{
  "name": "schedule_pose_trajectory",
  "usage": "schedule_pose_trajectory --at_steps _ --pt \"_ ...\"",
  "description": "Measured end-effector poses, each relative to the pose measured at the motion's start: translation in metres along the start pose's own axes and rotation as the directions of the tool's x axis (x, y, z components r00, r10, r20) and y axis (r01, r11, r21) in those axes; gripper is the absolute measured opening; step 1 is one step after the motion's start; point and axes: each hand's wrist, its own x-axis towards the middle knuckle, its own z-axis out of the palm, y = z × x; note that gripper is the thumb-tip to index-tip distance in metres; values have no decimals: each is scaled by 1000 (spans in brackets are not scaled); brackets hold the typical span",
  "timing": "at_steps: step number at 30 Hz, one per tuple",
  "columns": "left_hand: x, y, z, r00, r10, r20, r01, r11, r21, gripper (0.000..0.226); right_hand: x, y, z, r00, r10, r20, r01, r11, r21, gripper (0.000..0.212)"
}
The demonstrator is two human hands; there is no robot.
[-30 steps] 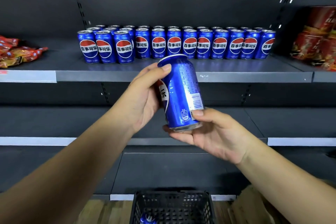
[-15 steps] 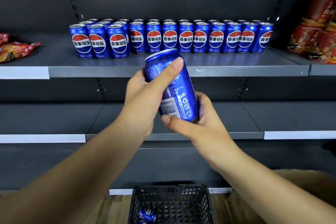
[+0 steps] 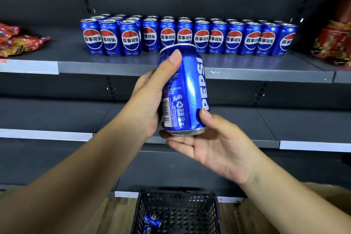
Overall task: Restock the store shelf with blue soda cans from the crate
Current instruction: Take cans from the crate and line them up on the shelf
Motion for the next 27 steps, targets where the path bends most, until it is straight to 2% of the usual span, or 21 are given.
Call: schedule_pose_trajectory --at_steps 6,9,11,13,14,17,19,21,23,25,27 --pt "3 -2 -4 999 35 3 -35 999 -2 41 3 4 -3 988 -92 -123 85 995 -59 75" --pt "6 0 -9 994 88 -65 -80 990 112 52 7 5 -2 958 -162 -236 136 983 -122 84" --pt "5 2 -10 990 116 -86 -97 975 201 64 9 5 2 928 -217 -304 149 962 -230 60" --pt "2 3 -9 993 105 -57 -89 967 239 63 10 6 7 891 -263 -371 136 933 -334 34" --pt "0 3 -8 995 90 -50 -74 965 250 62 12 7 10 873 -285 -396 123 914 -388 35" --pt "-1 4 -6 993 49 -106 -24 973 231 63 17 14 20 846 -303 -439 71 880 -470 69" --pt "-1 4 -9 992 26 -125 2 977 214 44 20 20 22 852 -283 -441 47 880 -473 77" --pt "0 5 -13 994 28 -108 -2 974 228 29 22 22 19 872 -249 -421 32 888 -459 73" --pt "0 5 -15 997 35 -75 -16 971 237 31 21 19 15 911 -207 -358 44 910 -413 73" --pt "2 5 -18 999 22 -42 -12 974 227 38 17 14 10 959 -161 -235 60 920 -386 72" --pt "4 4 -19 1000 -20 -10 21 982 187 44 13 6 5 988 -121 -98 80 935 -346 56"
